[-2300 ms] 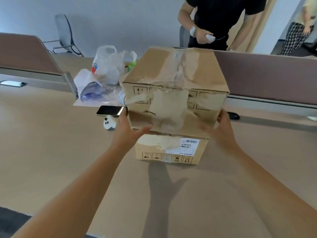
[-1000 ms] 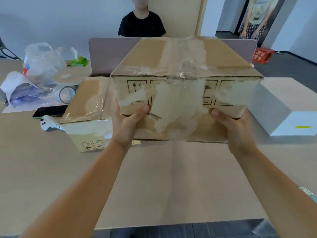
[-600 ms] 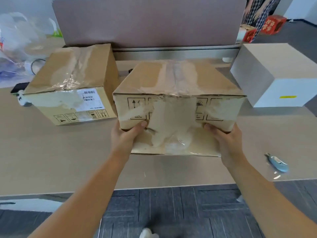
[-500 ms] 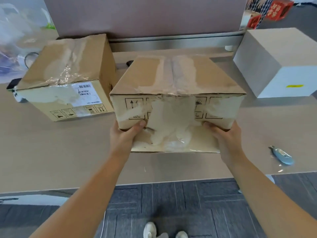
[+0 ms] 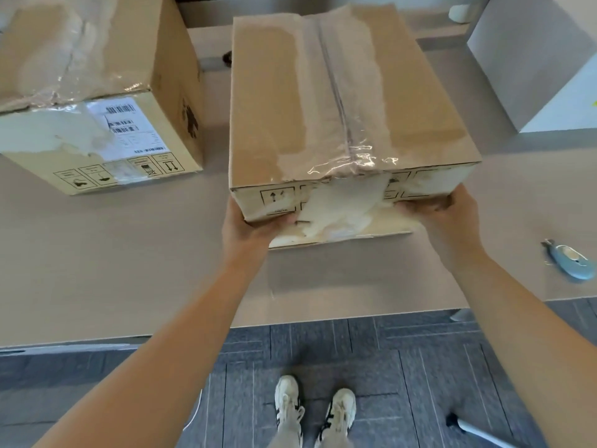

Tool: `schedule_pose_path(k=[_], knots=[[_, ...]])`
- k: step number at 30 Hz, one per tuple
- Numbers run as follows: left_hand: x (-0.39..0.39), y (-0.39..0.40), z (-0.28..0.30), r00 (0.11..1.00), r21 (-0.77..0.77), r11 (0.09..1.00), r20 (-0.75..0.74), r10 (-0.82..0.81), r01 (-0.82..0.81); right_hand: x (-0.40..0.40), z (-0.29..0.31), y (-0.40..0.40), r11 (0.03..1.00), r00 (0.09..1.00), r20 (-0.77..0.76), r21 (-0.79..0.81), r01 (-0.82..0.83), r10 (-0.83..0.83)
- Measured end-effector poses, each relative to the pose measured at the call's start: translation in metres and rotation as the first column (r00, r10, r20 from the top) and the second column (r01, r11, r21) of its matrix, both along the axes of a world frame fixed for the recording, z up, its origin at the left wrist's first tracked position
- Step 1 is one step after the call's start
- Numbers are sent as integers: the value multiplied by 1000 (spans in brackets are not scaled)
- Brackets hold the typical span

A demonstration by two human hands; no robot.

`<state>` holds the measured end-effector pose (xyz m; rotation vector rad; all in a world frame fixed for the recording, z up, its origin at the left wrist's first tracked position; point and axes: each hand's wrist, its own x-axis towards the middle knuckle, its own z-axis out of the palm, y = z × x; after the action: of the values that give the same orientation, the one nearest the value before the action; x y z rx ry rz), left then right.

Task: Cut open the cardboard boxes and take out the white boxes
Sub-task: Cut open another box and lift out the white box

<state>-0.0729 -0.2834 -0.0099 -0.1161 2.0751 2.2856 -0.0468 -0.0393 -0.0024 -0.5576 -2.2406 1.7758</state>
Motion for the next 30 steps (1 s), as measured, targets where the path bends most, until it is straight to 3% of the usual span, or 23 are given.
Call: schedule_pose_path(k=[11,13,16,20,22,24,25,27,30], knots=[[-22,4,-2,998,-63,998,58,-28,32,-12,0,-2,996,995,99,83,-15,6],[-17,-2,-11,989,-183,982,148,-10,38,-7,4,-2,992,987,162,122,-27,6],[7,-9,-19,959,-436,880,277,-67,188,10,10,0,970,966,256,242,-33,-31],[30,-3,-10,921,-673,649,371,-118,354,34,24,10,901,934,349,425,-87,-74],[34,8,2,890,-784,422,409,-200,455,47,32,19,866,924,367,490,-96,-105],[44,30,19,807,-815,174,473,-354,553,60,40,27,848,921,365,524,-82,-137],[50,42,27,759,-811,97,487,-432,577,67,43,31,839,917,367,539,-75,-154],[58,68,39,675,-840,-5,440,-593,543,81,48,44,813,904,386,576,-81,-183],[57,105,46,532,-925,-181,344,-774,335,100,51,67,762,876,422,639,-104,-234]])
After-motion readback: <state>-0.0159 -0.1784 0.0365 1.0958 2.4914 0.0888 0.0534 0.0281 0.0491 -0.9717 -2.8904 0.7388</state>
